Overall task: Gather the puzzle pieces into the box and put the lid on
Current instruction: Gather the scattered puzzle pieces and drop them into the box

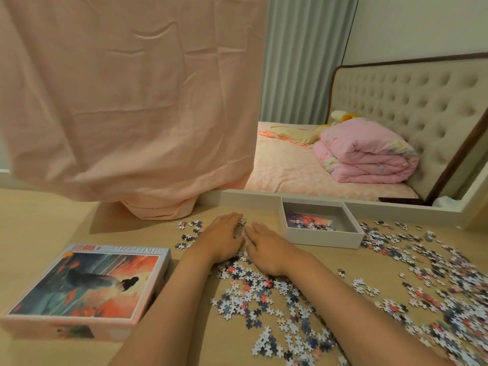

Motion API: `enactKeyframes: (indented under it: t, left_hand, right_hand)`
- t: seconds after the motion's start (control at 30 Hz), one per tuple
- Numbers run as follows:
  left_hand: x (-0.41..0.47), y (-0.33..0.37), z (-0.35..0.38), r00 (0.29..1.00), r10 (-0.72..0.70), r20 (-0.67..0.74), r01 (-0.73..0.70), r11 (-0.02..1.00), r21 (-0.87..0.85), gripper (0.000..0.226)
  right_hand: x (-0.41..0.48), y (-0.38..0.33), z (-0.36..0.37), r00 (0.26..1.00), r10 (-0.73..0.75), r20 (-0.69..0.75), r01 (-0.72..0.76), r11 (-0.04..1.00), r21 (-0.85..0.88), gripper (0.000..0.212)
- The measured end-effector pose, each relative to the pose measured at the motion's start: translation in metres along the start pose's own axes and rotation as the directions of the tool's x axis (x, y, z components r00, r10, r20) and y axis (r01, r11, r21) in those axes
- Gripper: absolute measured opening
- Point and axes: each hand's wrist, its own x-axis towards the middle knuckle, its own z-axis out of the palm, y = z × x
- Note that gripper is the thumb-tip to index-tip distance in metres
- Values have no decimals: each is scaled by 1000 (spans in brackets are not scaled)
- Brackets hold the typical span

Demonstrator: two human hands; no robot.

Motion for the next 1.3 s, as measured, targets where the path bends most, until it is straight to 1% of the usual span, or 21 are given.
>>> enactKeyframes:
  t: [0.07, 0.13, 0.27, 0.37, 0.43, 0.53, 0.6, 0.67, 0.73, 0.83, 0.9, 0.93, 1.0, 1.1, 1.17, 1.23, 1.3]
  left_hand:
    - [3, 2, 1, 998, -1, 57, -1, 999, 45, 64]
    - [4, 9, 2, 994, 35, 104, -45, 995, 94, 61]
    - [-7, 27, 6, 984, 100, 148, -100, 995, -5, 58]
    - [-20, 38, 7, 976, 127, 174, -127, 992, -12, 60]
    - [-30, 48, 6, 971, 139, 195, -137, 990, -24, 60]
    - [-46, 66, 7, 961, 162, 225, -154, 987, -50, 58]
    - [-54, 77, 8, 957, 167, 235, -153, 985, -74, 55]
    - [-59, 86, 7, 960, 159, 232, -139, 985, -103, 58]
    - [-61, 93, 5, 959, 168, 229, -149, 984, -98, 69]
    - [-61, 101, 4, 951, 161, 263, -170, 985, 11, 87]
    - [-60, 105, 10, 948, 146, 281, -188, 974, 126, 94]
    - [-59, 108, 14, 948, 153, 279, -209, 961, 181, 94]
    - [-57, 111, 21, 948, 185, 257, -245, 944, 222, 88]
    - [-53, 112, 21, 951, 227, 209, -258, 957, 133, 77]
    - [-52, 109, 19, 953, 223, 203, -248, 962, 109, 80]
    - [-52, 106, 17, 957, 195, 213, -234, 957, 173, 84]
    - [-53, 105, 17, 961, 178, 211, -224, 949, 220, 78]
  right_hand:
    - [-15, 5, -1, 999, -33, 12, 33, 999, 26, 58]
    - [-31, 12, -4, 998, -58, 25, 57, 996, 62, 56]
    - [-60, 28, -6, 995, -92, 29, 89, 989, 114, 52]
    - [-80, 38, -16, 996, -86, 23, 81, 982, 173, 46]
    - [-91, 43, -25, 998, -58, -11, 59, 972, 228, 41]
    - [-101, 53, -35, 992, 18, -125, 27, 935, 354, 31]
    - [-104, 62, -39, 983, 65, -169, 4, 926, 376, 28]
    - [-109, 70, -45, 986, 102, -133, -54, 946, 319, 32]
    - [-116, 78, -51, 990, 136, -33, -125, 965, 229, 44]
    - [-123, 81, -53, 979, 178, 102, -183, 982, 43, 50]
    - [-121, 81, -49, 972, 202, 121, -200, 979, -25, 68]
    - [-119, 80, -47, 971, 205, 119, -205, 979, -16, 76]
    - [-116, 78, -43, 979, 178, 99, -183, 982, 51, 78]
    - [-116, 76, -44, 986, 140, 87, -152, 978, 146, 72]
    - [-118, 77, -47, 984, 146, 99, -158, 980, 124, 73]
    - [-120, 78, -49, 979, 166, 115, -177, 980, 90, 80]
    - [-120, 80, -49, 977, 176, 120, -188, 977, 98, 81]
